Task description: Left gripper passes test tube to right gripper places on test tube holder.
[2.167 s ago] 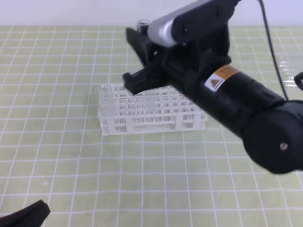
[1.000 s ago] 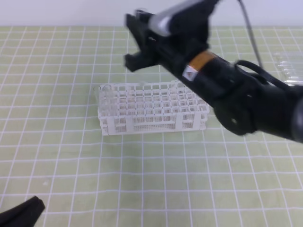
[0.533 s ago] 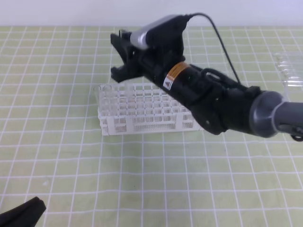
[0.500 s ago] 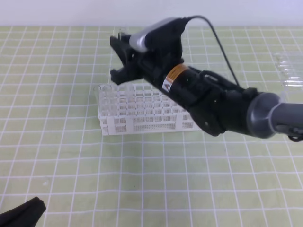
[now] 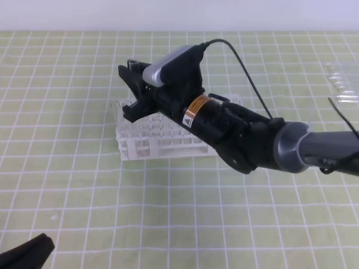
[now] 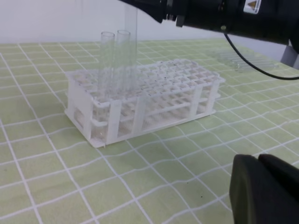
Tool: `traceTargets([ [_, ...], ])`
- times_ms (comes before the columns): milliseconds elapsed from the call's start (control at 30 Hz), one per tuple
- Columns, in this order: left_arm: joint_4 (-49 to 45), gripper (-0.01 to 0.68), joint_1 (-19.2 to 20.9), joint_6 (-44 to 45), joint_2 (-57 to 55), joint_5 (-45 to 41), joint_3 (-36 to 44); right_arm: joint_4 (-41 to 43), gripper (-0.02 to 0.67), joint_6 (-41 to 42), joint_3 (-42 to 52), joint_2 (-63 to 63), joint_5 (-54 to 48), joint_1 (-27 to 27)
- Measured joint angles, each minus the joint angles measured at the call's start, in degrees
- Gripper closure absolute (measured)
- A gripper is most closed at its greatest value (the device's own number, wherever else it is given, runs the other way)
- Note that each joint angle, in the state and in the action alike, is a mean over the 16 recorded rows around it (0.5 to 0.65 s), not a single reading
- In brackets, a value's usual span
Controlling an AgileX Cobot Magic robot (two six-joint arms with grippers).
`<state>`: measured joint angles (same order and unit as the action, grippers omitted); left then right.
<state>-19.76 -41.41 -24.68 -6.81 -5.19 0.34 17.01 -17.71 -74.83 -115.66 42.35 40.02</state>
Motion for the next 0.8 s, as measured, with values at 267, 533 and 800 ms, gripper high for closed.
traceTargets([
  [267, -0.14, 0.675, 0.04, 0.00, -0.11, 0.25, 0.08, -0.24, 0.556, 0.87, 0.00, -1.08, 1.13, -0.02],
  [533, -0.69, 0.675, 0.04, 0.00, -0.05, 0.15, 0.04, -1.09, 0.556, 2.22, 0.00, -1.85, 2.16, -0.02],
  [800, -1.19, 0.675, 0.05, 0.00, 0.00, 0.00, 0.00, -2.30, 0.556, 2.89, -0.06, -2.77, 3.79, -0.02],
])
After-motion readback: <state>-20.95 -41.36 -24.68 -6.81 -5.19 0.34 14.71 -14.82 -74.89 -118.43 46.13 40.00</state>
